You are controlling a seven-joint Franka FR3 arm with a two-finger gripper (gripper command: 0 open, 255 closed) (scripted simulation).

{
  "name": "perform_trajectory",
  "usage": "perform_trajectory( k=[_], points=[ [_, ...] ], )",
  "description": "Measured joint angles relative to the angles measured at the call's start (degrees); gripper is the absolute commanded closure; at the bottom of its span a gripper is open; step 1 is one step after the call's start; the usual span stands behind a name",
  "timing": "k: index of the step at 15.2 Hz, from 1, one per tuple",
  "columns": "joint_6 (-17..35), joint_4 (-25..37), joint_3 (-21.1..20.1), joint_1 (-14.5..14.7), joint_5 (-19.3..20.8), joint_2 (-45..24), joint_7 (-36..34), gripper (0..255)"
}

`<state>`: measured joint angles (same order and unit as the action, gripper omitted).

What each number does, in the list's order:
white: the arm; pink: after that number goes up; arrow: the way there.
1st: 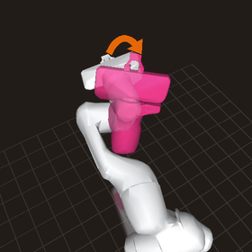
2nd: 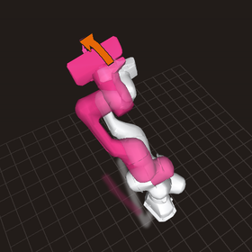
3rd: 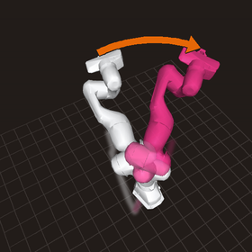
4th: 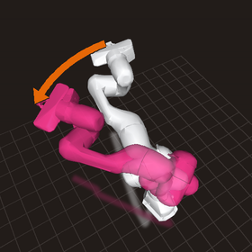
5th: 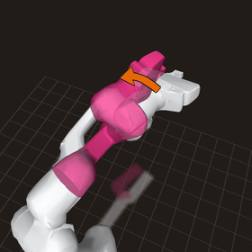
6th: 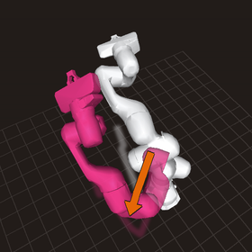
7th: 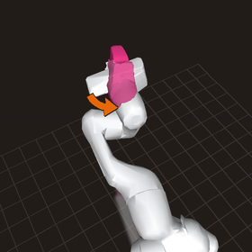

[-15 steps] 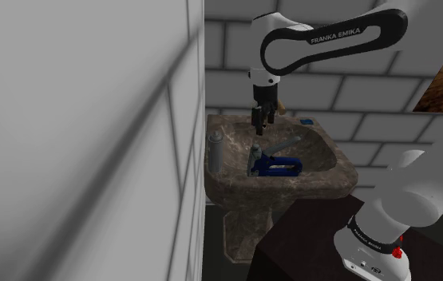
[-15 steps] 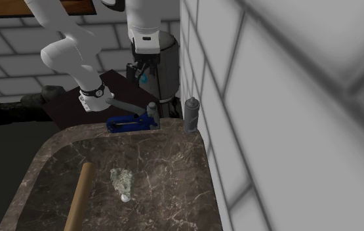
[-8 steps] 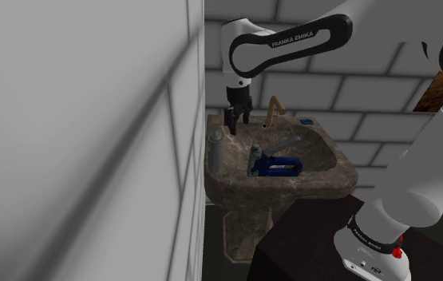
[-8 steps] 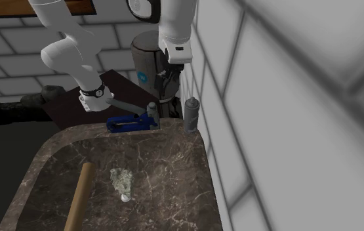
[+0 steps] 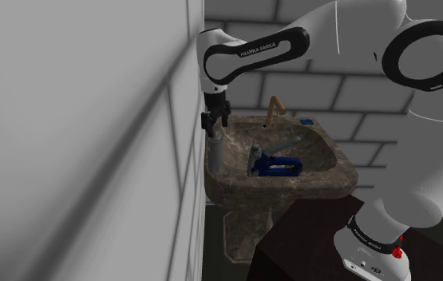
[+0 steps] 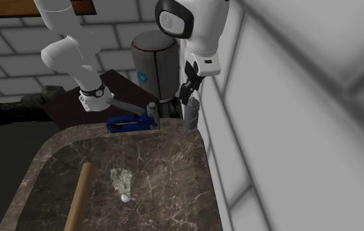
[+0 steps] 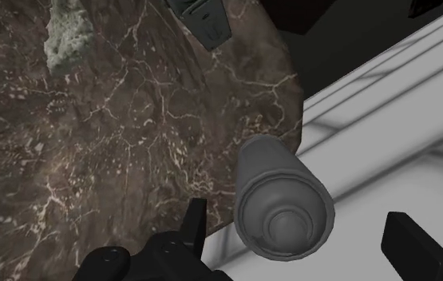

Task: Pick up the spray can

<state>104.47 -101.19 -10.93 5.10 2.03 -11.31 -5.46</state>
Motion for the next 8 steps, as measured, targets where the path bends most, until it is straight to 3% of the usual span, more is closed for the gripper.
perform_trajectory(
  k=[6, 7, 8],
  points=[
    [3.98, -2.45, 0.03, 0.1, 0.3, -1.52, -0.28, 0],
    [4.21, -2.5, 0.04, 0.12, 0.34, -1.71, -0.3, 255],
    [4.36, -2.55, 0.01, 0.14, 0.25, -1.74, -0.3, 255]
  ],
)
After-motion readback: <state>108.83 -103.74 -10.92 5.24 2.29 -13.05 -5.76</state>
